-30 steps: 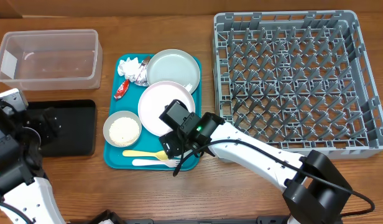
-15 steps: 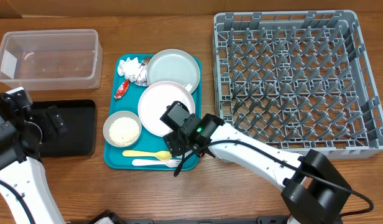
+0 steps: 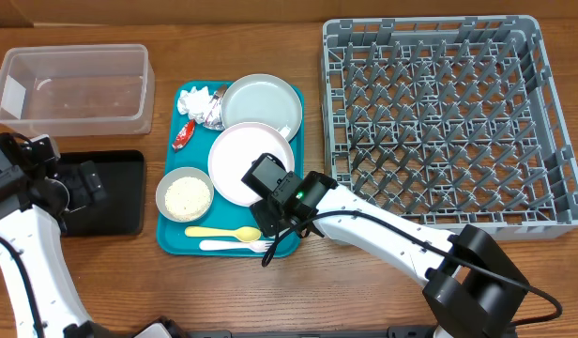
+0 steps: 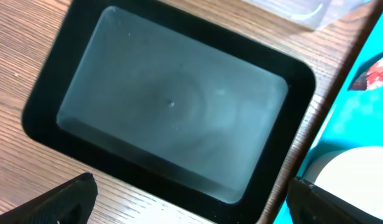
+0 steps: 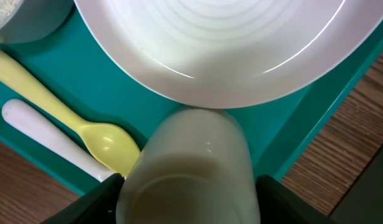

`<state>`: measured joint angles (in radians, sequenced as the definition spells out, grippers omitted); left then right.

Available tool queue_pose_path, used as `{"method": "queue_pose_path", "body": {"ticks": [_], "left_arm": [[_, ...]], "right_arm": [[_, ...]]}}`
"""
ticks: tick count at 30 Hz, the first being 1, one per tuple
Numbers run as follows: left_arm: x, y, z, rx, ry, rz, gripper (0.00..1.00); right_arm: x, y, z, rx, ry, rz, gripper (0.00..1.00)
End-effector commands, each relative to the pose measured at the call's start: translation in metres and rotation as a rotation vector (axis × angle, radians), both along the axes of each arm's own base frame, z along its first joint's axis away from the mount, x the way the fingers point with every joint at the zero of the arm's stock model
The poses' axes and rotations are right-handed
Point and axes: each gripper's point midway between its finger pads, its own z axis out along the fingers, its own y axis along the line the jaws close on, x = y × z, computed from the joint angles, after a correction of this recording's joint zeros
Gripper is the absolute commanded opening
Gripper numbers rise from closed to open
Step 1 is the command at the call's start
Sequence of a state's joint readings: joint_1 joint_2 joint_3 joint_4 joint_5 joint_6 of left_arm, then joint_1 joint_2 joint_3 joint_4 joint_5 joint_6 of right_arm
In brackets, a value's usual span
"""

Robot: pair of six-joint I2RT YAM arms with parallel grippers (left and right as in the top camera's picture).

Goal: Sort waste into correct bins and load items into the dishwasher rack
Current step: 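Carry the white cup into the dish rack's right side and release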

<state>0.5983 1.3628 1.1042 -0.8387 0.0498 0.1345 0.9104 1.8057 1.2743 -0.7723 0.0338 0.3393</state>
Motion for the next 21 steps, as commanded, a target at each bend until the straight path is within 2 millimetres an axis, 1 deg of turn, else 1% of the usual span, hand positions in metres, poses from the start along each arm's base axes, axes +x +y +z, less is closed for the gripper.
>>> {"method": "queue_pose_path", "body": {"ticks": [1, 4, 6, 10, 13, 14, 15, 16, 17, 18, 19, 20, 21], "left_arm": [[0.005, 0.005, -0.003, -0.011, 0.008, -0.011, 1.00], [0.006, 0.005, -0.009, -0.022, 0.023, -0.011, 1.00], [0.006, 0.005, -0.013, -0.030, 0.034, -0.011, 1.00], [0.006, 0.005, -0.016, -0.034, 0.040, -0.011, 1.00], [0.006, 0.005, -0.016, -0.034, 0.040, -0.011, 1.00], [0.006, 0.005, -0.016, -0.034, 0.040, -0.011, 1.00], [0.006, 0.005, -0.016, -0.035, 0.040, -0.011, 1.00], [0.006, 0.005, -0.016, -0.034, 0.040, -0.011, 1.00], [0.006, 0.005, -0.016, -0.034, 0.040, -0.011, 1.00], [0.006, 0.005, -0.016, -0.035, 0.040, -0.011, 1.00], [0.006, 0.005, -0.016, -0.034, 0.040, -0.011, 1.00], [0.006, 0.005, -0.016, -0.034, 0.040, -0.011, 1.00], [0.006, 0.005, -0.016, -0.034, 0.040, -0.011, 1.00]], "right_arm": [[0.007, 0.007, 0.027, 0.021, -0.032, -0.007, 0.63], [0.010, 0.008, 0.046, 0.030, -0.053, -0.011, 0.63], [0.016, 0.007, 0.068, 0.042, -0.092, -0.021, 0.63], [0.021, 0.005, 0.098, 0.060, -0.146, -0.035, 0.63], [0.024, -0.001, 0.126, 0.075, -0.196, -0.050, 0.63], [0.026, -0.007, 0.136, 0.066, -0.228, -0.065, 0.63], [0.028, -0.011, 0.143, 0.060, -0.247, -0.074, 0.63], [0.030, -0.020, 0.158, 0.048, -0.285, -0.093, 0.63], [0.031, -0.026, 0.168, 0.039, -0.306, -0.104, 0.63], [0.032, -0.032, 0.175, 0.031, -0.324, -0.116, 0.63], [0.034, -0.042, 0.185, 0.017, -0.348, -0.137, 0.63], [0.035, -0.047, 0.188, 0.012, -0.355, -0.147, 0.63], [0.037, -0.060, 0.195, -0.002, -0.369, -0.174, 0.63]]}}
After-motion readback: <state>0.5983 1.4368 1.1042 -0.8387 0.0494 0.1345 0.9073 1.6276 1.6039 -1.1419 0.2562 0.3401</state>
